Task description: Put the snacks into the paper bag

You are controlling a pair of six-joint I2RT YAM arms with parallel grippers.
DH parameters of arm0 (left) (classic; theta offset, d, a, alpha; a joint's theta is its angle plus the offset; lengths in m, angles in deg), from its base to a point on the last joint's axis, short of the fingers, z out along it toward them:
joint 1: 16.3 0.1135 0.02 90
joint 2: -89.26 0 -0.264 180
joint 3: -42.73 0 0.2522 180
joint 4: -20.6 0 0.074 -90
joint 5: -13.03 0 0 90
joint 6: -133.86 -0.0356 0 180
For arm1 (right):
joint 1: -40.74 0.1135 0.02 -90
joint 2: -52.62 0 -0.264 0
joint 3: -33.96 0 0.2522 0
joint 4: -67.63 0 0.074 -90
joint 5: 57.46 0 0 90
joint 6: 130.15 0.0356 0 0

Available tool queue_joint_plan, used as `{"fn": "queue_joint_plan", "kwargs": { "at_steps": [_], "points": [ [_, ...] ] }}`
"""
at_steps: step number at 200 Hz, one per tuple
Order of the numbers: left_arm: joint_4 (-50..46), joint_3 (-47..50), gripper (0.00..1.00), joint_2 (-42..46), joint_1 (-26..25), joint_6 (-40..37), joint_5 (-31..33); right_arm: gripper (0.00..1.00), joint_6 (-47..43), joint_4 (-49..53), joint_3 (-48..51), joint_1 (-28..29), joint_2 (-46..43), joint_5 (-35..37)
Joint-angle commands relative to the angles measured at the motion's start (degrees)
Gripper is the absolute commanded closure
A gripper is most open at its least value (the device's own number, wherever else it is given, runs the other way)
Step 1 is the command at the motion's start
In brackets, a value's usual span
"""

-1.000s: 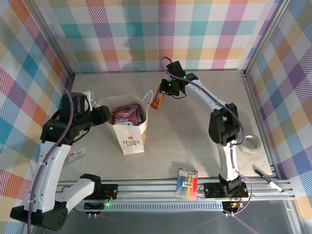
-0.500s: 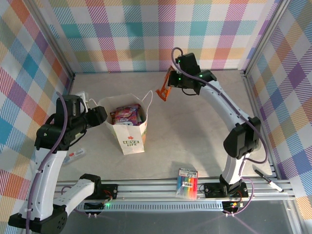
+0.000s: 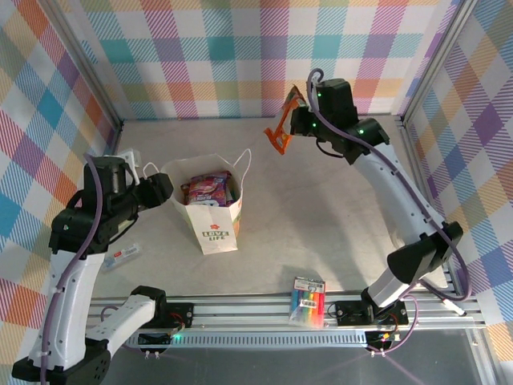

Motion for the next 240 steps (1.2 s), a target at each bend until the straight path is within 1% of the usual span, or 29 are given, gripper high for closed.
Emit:
{"fn": "queue_joint_plan", "kwargs": {
  "at_steps": [1, 14, 42, 73, 87, 151, 213, 240],
  "points": [
    [-0.9, -0.9, 0.45, 1.9, 0.9, 0.9, -0.8, 1.0, -1.4, -3.0, -0.2, 0.3, -4.4, -1.3],
    [-1.2, -0.8, 0.45, 2.3, 0.9, 1.0, -0.7, 1.0, -1.7, -3.1, -0.6, 0.6, -5.7, -1.6],
    [-2.3, -0.6, 0.45, 2.9, 0.9, 1.1, 0.1, 1.0, -3.5, -2.6, -2.4, 2.6, -7.9, 0.3],
    [-4.1, -0.6, 0.46, 3.6, 1.0, 2.4, 2.8, 1.0, -3.8, -3.0, -3.8, 3.9, -9.7, -1.6],
    [-4.3, -0.5, 0.46, 4.1, 1.0, 3.0, 2.7, 1.0, -3.9, -3.0, -4.5, 5.0, -10.2, -1.9],
    [-5.4, -1.3, 0.45, 4.6, 1.0, 2.9, 2.5, 1.0, -6.9, -3.6, -8.8, 12.9, -10.1, -2.5],
    [-6.4, -2.3, 0.44, 5.1, 1.0, 3.5, 4.8, 1.0, -6.2, -4.2, -12.0, 18.2, -6.7, -8.7],
    [-6.9, -2.9, 0.44, 5.1, 1.1, 3.2, 4.7, 1.0, -5.8, -4.2, -13.2, 19.2, -4.1, -13.5]
  ]
}}
